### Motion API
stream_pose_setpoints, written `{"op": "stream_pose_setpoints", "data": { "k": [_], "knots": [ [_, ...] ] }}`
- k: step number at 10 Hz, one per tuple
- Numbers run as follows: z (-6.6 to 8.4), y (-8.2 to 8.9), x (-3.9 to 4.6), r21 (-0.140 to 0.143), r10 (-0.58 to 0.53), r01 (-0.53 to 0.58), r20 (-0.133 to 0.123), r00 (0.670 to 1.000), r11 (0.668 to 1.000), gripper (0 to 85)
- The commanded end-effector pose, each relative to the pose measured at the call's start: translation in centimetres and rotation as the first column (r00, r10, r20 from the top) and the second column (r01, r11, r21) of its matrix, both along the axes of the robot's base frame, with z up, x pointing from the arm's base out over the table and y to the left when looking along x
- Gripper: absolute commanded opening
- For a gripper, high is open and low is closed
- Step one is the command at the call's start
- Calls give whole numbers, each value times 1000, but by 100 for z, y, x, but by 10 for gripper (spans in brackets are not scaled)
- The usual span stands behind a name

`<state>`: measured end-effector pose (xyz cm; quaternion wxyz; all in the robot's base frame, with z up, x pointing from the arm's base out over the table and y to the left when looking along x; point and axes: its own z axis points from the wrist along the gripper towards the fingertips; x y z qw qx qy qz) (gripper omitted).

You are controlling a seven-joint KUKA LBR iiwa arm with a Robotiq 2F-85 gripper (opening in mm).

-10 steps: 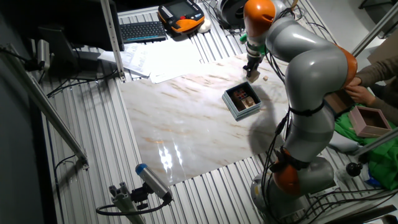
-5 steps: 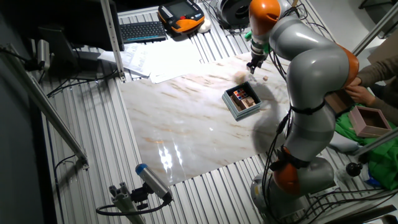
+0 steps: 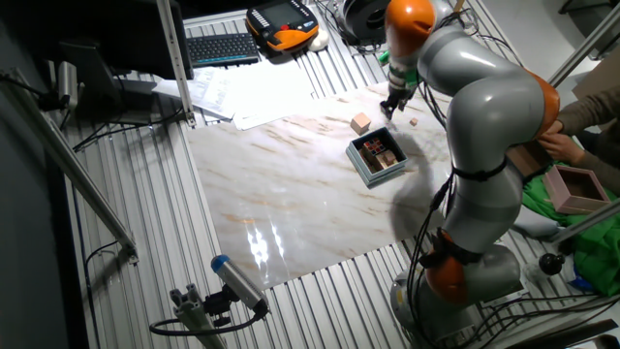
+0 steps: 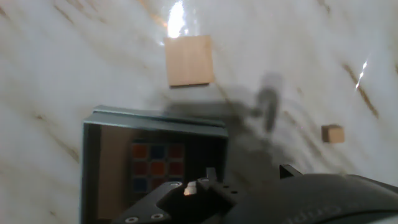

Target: Take everything out of the gift box

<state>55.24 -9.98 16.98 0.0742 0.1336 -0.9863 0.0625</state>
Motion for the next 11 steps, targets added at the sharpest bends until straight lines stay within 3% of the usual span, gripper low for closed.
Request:
{"op": "stream_pose_setpoints", "data": {
  "k": [1, 3, 4, 5, 8, 9, 11],
  "knots": [
    [-43, 202, -251, 2, -32, 32, 8, 999, 999, 510],
    [-167, 325, -435, 15, -61, 61, 20, 998, 998, 510],
    [-227, 393, -493, 17, -63, 63, 5, 998, 998, 510],
    [-237, 378, -493, 19, -53, 54, -16, 998, 998, 510],
    [-316, 315, -485, 20, -43, 43, -16, 999, 999, 510],
    [-309, 330, -482, 21, -50, 50, -4, 999, 999, 510],
    [-298, 363, -479, 26, -58, 58, -7, 998, 998, 510]
  ]
}}
